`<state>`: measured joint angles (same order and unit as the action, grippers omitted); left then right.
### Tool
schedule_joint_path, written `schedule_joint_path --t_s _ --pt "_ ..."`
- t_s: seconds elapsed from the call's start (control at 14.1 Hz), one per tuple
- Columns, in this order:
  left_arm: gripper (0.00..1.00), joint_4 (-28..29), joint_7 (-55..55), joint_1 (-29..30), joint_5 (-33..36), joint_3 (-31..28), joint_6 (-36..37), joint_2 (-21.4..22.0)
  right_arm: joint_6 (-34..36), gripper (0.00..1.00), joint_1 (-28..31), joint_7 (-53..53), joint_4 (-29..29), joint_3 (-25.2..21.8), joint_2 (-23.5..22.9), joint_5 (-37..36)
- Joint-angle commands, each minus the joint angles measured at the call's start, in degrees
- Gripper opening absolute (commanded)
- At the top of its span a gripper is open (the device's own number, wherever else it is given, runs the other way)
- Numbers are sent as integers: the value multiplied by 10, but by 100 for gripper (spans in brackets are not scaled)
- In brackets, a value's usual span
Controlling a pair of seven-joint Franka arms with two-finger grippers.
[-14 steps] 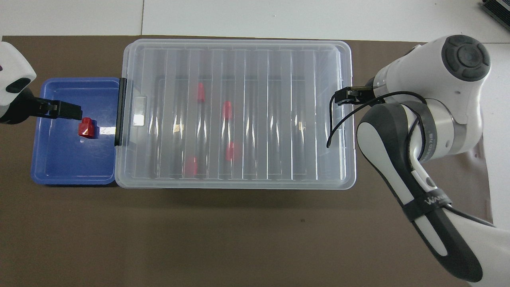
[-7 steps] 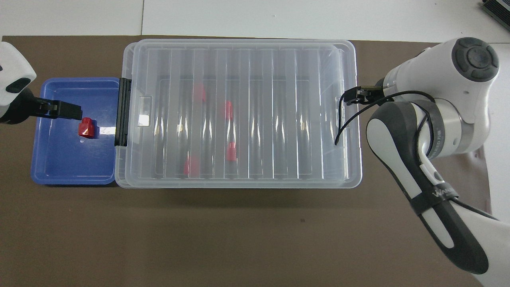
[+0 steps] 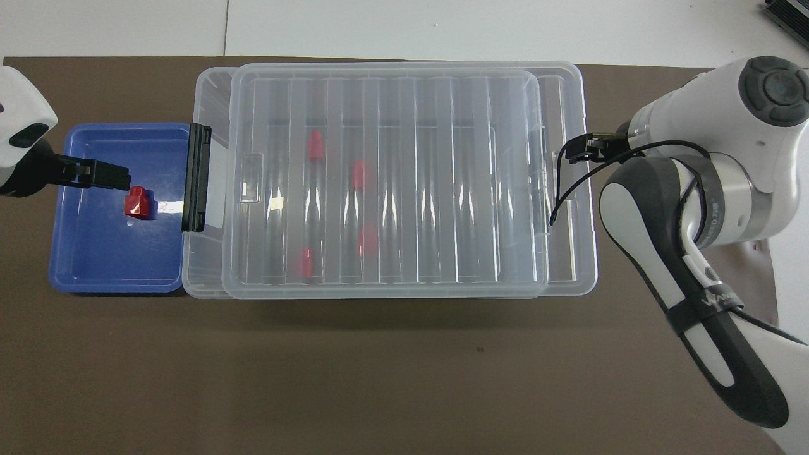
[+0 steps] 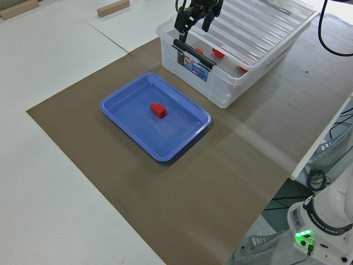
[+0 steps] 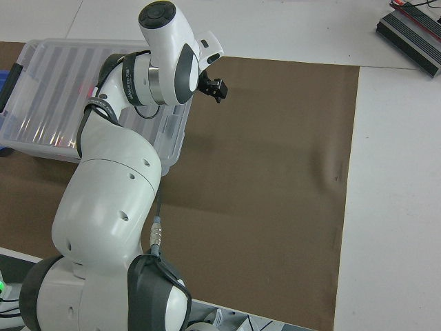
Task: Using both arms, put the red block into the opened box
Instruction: 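Pull the clear lid toward the right arm to uncover the box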
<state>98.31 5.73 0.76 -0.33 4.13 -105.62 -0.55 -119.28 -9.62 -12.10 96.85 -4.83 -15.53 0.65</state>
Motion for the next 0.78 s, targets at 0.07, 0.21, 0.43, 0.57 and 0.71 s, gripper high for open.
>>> schedule_joint_path --t_s 0.07,0.21,0.43,0.57,0.71 --pt "100 12 4 -2 -10 -5 7 15 -4 100 26 1 3 4 1 -13" --pt "100 12 4 -2 -10 -5 7 15 -2 100 33 1 2 4 2 -13" --pt "100 11 2 -2 -10 -5 8 15 5 100 41 1 3 4 4 -23" --pt "100 13 5 -8 -6 -5 9 18 13 100 42 2 2 4 5 -44" --pt "100 21 18 -1 -5 -5 2 23 15 100 43 2 2 2 6 -50"
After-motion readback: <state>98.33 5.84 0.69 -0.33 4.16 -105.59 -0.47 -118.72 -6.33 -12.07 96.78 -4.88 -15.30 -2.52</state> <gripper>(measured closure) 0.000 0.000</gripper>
